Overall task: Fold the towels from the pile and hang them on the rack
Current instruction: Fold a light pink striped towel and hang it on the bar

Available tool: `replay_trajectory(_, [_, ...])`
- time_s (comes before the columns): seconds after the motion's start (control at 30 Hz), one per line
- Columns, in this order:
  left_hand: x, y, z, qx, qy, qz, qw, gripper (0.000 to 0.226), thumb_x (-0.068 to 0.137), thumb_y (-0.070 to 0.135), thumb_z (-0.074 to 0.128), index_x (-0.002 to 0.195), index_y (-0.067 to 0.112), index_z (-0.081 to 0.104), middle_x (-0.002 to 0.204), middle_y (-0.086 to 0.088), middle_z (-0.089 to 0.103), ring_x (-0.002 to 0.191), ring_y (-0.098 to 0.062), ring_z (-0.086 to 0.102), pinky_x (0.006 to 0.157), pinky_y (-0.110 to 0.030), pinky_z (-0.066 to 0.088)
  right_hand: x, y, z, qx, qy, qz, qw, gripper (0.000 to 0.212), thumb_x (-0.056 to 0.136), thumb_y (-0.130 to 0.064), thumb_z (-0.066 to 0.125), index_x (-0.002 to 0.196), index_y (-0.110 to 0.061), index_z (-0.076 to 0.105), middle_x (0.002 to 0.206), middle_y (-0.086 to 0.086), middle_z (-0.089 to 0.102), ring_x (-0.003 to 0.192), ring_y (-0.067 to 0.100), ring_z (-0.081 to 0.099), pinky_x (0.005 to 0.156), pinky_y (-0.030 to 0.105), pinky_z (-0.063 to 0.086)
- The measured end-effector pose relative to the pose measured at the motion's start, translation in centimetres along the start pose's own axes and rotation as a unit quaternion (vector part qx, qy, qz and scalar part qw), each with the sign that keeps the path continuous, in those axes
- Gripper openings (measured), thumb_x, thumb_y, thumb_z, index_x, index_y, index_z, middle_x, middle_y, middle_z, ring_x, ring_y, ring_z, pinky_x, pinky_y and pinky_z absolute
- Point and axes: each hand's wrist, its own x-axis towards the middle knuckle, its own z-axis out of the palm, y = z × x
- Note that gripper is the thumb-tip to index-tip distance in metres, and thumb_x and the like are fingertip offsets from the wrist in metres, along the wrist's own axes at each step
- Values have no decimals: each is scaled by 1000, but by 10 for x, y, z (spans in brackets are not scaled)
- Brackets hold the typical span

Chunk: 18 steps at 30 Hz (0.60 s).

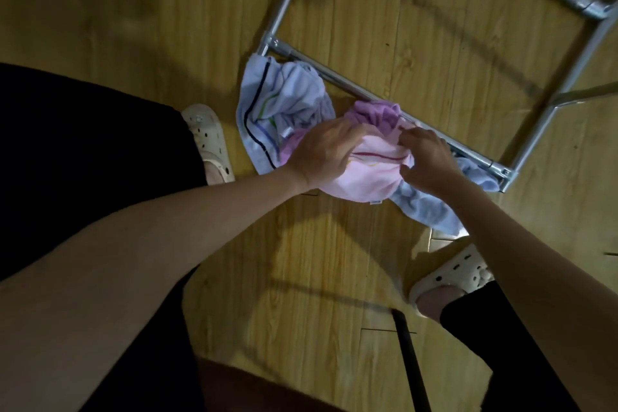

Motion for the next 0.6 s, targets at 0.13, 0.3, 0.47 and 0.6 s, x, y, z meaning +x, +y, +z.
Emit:
replay_trajectory(0.13, [-4, 27, -35, 29, 7, -15, 999, 37, 81, -2, 59, 104, 20, 41, 71, -15, 61, 63, -32, 60, 48, -36, 46, -40, -1, -28, 4, 25, -2, 1000, 40, 63, -4, 72, 103, -3, 68, 101, 19, 67, 97, 40, 61, 83, 45, 49])
replay_trajectory(0.3, [-2, 64, -73, 100, 21, 24, 994, 28, 78, 1, 58, 97, 17, 43, 69, -12, 60, 57, -30, 60, 43, -31, 40, -96, -14, -59, -19, 45, -81, 996, 20, 58, -10, 78, 77, -6, 71, 109, 17, 69, 109, 41, 60, 86, 50, 51])
replay_trajectory(0.47, [1, 99, -121, 76, 100, -103, 987, 16, 93, 22, 39, 91, 14, 53, 74, -11, 64, 66, -32, 61, 49, -36, 45, -153, -44, -88, 75, 108, -68, 989, 16, 70, -24, 69, 70, -8, 68, 86, 11, 72, 90, 31, 67, 74, 40, 55])
replay_trajectory(0.6, [-9, 125, -162, 40, 154, -151, 976, 9, 96, 18, 48, 94, 13, 56, 82, -11, 65, 74, -23, 53, 61, -34, 35, -195, -77, -127, 263, 197, 55, 943, 33, 83, -20, 68, 57, -9, 53, 48, -4, 41, 46, 6, 40, 45, 15, 29])
